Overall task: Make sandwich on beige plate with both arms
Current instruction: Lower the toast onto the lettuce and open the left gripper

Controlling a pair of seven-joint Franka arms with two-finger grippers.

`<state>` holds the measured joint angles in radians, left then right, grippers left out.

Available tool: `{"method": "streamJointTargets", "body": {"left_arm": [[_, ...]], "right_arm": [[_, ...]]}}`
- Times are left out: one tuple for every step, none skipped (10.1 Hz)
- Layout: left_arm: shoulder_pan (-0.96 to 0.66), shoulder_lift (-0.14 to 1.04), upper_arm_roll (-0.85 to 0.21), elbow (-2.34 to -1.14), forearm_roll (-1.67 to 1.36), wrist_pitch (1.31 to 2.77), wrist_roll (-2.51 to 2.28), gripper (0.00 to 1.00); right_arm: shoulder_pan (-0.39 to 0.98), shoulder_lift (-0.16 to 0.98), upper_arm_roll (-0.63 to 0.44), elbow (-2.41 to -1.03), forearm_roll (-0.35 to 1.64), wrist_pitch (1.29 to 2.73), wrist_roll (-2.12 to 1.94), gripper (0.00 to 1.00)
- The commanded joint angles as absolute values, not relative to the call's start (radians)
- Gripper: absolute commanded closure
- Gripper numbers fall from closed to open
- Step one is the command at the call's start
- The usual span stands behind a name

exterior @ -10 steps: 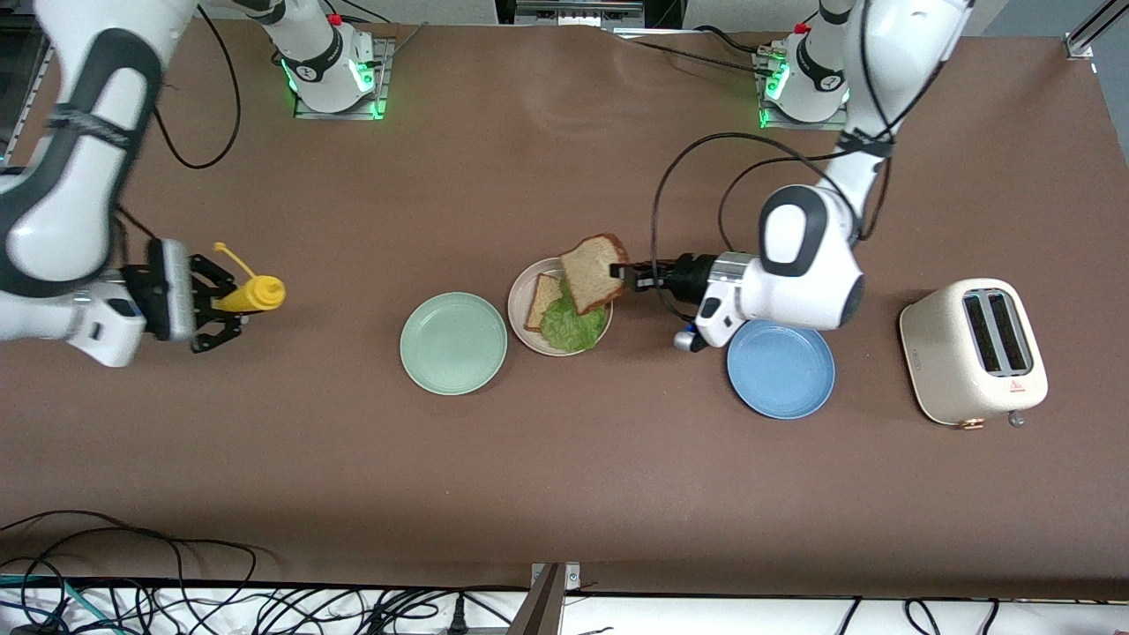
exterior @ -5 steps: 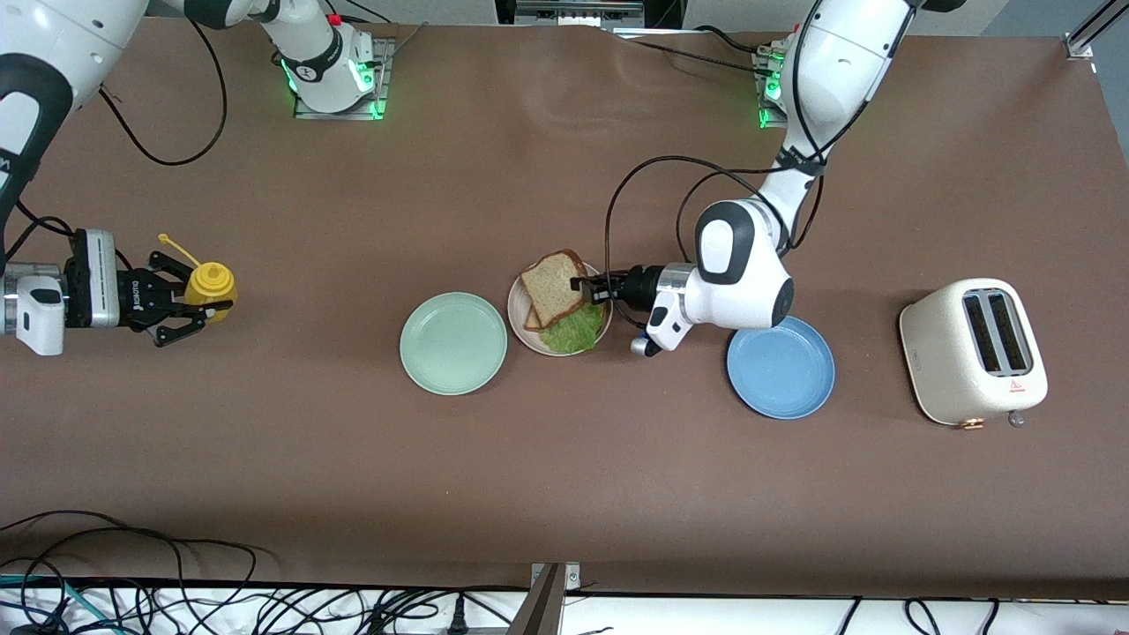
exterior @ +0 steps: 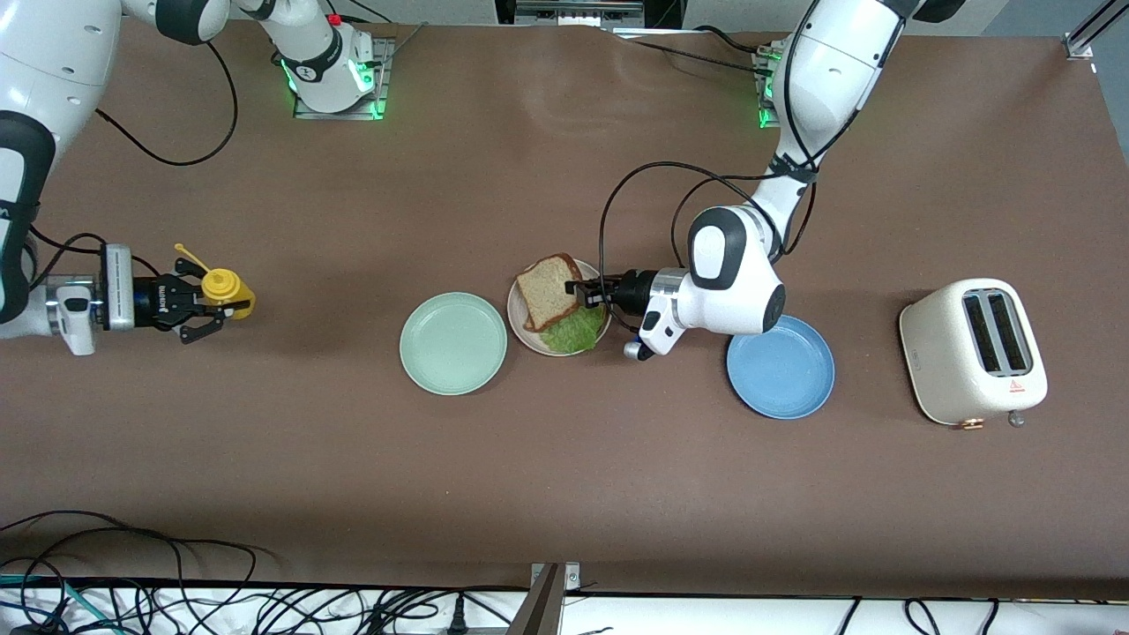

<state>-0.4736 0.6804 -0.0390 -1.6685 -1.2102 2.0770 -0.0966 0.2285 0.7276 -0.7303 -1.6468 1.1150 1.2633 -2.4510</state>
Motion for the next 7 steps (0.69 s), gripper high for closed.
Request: {"method": "streamJointTargets", "body": {"left_arm": [[-0.483,0.709,-0.022,-1.646,-1.227,2.079,0.012,0.99],[-0.483,0.719,-0.020,-1.646,-1.227,2.079,0.040,0.90],[-0.483,0.729,-0.012,-1.646,-1.221,2.079,0.067,0.84],[-0.483,0.739,0.000,-1.647,-1.207,2.079,0.090,0.73],[-0.482,0.747,0.005,-1.651,-1.207,2.079,0.092,0.61],[-0.480,0.749,0.005,-1.655,-1.207,2.079,0.091,0.41],[-0.477,0.747,0.023,-1.657,-1.195,2.079,0.094,0.00]], "right_arm": [[0.149,0.600,-0.616,-1.843,1.131,1.356,-2.521,1.00],[0.117,0.595,-0.586,-1.892,1.131,1.371,-2.554,1.00],[0.083,0.597,-0.562,-1.907,1.131,1.390,-2.618,1.00],[0.057,0.603,-0.540,-1.913,1.131,1.399,-2.679,1.00],[0.020,0.601,-0.519,-1.924,1.129,1.401,-2.710,1.00],[-0.009,0.610,-0.496,-1.925,1.129,1.404,-2.793,1.00],[-0.040,0.627,-0.467,-1.930,1.129,1.408,-2.825,1.00]]}}
